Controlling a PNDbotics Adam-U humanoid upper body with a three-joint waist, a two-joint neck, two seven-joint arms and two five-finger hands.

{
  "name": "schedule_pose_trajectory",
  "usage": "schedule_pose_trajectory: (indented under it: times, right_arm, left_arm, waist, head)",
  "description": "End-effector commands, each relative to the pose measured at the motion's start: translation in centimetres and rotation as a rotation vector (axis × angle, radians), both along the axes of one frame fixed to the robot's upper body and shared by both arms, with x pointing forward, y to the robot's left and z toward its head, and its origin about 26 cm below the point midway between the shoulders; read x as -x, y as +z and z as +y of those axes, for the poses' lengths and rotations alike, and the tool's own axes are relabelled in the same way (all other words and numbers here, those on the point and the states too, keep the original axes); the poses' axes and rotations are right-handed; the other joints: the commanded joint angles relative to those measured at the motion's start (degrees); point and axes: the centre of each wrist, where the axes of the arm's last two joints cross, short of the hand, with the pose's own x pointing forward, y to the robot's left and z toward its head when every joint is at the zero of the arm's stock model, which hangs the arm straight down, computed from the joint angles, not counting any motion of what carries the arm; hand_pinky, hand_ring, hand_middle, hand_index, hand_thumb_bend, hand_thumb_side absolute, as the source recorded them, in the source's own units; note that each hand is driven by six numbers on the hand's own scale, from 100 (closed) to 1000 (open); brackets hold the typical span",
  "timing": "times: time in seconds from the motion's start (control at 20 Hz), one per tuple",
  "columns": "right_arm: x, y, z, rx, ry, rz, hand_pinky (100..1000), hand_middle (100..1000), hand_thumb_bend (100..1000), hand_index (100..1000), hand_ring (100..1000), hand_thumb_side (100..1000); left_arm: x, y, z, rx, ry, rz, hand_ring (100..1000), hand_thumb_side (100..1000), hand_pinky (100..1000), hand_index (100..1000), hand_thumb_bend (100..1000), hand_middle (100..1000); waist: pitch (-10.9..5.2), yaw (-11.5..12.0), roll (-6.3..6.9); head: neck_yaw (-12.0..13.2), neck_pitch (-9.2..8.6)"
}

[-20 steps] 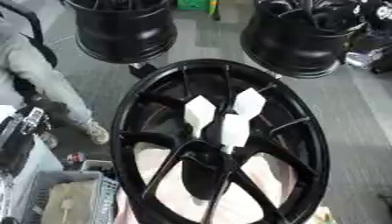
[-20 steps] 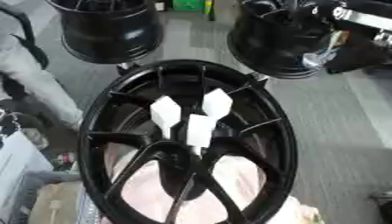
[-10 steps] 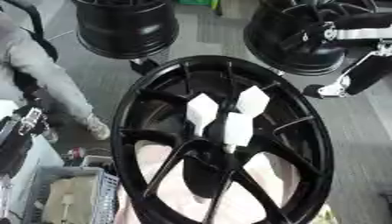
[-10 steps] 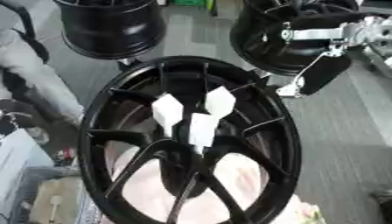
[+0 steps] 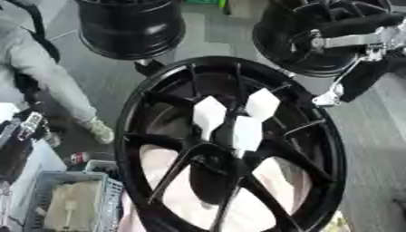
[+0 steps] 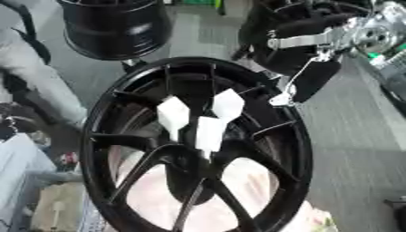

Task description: Pull the pin out of the wheel hub.

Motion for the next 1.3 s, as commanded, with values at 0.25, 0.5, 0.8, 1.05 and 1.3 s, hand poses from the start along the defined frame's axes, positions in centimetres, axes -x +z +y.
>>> schedule_pose_trajectory:
  times: [0.25,0.5,0.8,1.05,1.3]
  right_arm:
    - [-0.4,0.6,0.6,0.012,0.024,0.005,848,941,325,999,942,340]
    - [-0.7,0.1,1.1,0.021,0.042,0.031,844,935,324,995,939,342]
    - [-1.0,-0.4,1.3,0.026,0.047,0.056,840,922,322,989,933,342]
    - [-1.3,-0.9,1.4,0.029,0.048,0.076,832,905,319,982,922,345]
    - [-1.7,-1.4,1.6,0.033,0.050,0.094,822,882,308,971,905,362]
  left_arm:
    - [-0.2,1.1,0.1,-0.022,-0.012,-0.032,608,828,738,712,100,629]
    - [-0.2,1.1,0.1,-0.022,-0.014,-0.033,608,828,738,712,100,629]
    - [-0.2,1.2,0.1,-0.022,-0.014,-0.035,608,828,738,712,100,629]
    - [-0.2,1.2,0.1,-0.021,-0.015,-0.037,608,828,738,712,100,628]
    - [-0.2,1.2,0.0,-0.021,-0.015,-0.039,607,825,738,712,100,628]
  waist:
    - [-0.56,0.3,0.24]
    - [-0.54,0.5,0.20]
    - [-0.50,0.6,0.17]
    - [-0.44,0.6,0.22]
    - [-0.35,0.7,0.33]
  head:
    - [-0.4,-0.14]
    - [-0.4,-0.14]
    - [-0.3,-0.14]
    - [-0.3,-0.14]
    - [-0.3,-0.14]
